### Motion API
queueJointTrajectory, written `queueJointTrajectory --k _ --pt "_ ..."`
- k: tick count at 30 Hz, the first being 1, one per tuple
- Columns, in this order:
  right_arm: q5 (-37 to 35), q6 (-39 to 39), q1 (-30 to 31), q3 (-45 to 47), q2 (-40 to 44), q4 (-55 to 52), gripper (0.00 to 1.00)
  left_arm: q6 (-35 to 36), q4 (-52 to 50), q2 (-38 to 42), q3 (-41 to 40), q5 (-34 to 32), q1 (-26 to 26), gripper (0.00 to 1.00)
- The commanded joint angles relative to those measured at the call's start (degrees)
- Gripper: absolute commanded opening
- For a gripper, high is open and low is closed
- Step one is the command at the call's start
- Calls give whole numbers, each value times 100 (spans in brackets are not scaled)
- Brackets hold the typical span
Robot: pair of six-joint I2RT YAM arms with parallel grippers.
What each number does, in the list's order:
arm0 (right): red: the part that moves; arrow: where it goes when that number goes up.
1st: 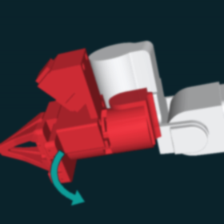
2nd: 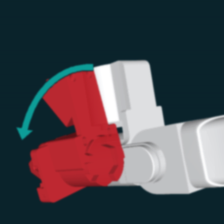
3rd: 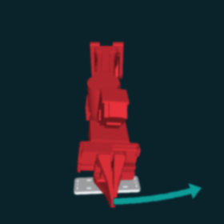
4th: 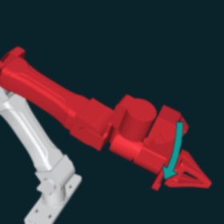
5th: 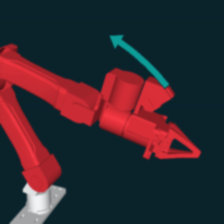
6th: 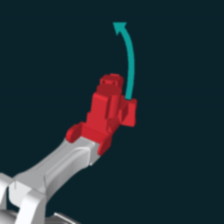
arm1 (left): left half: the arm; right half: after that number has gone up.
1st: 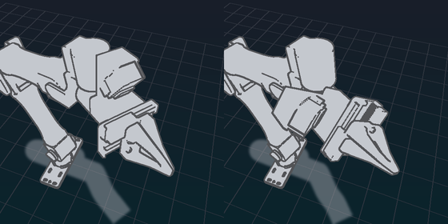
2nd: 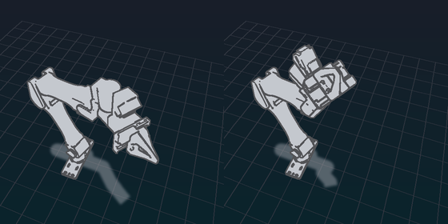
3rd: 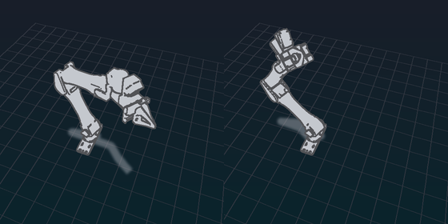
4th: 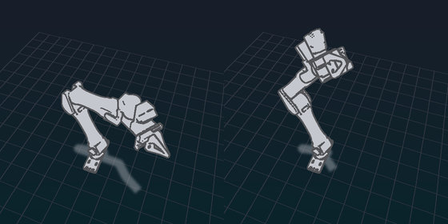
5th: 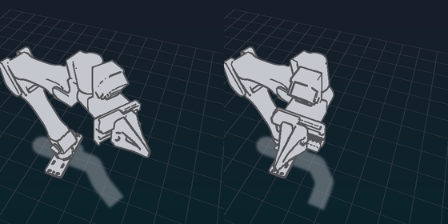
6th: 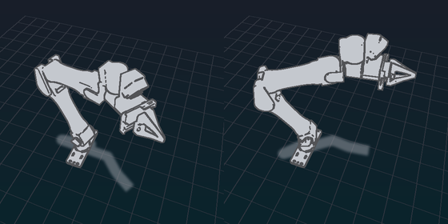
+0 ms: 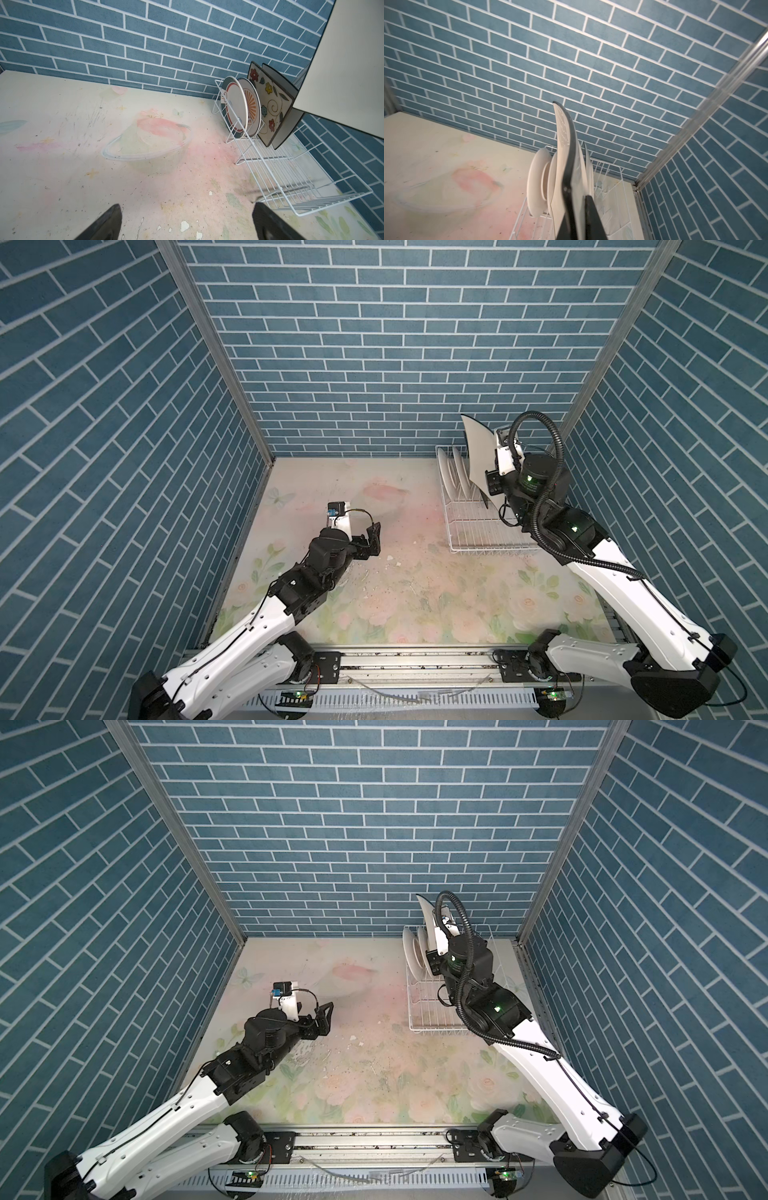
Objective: Unload the plates from the dish rack
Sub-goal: Pick up the plate from the dish rack, then place a plate at the top-left of the table.
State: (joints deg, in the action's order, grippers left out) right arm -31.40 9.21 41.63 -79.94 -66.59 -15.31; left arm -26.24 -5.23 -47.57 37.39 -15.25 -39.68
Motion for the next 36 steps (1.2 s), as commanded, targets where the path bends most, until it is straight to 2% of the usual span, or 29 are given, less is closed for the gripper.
queueJointTrajectory --k 1,12,16,21,30,36 --pt "74 -264 224 -734 82 858 0 -33 68 67 181 131 -31 100" --pt "1246 -1822 373 -860 -323 582 0 231 153 95 243 701 -13 100" --pt "1743 -2345 356 -801 -530 614 0 272 342 99 225 1163 92 100" --pt "2285 -2887 250 -750 -853 539 0 -120 392 -170 243 2427 753 100" --pt "4443 -4871 -854 -6 -1195 1586 0 -613 979 -840 121 4232 1871 99" --pt "5345 -5223 -1188 143 -1307 1761 0 -786 1253 -1201 135 4987 2299 98"
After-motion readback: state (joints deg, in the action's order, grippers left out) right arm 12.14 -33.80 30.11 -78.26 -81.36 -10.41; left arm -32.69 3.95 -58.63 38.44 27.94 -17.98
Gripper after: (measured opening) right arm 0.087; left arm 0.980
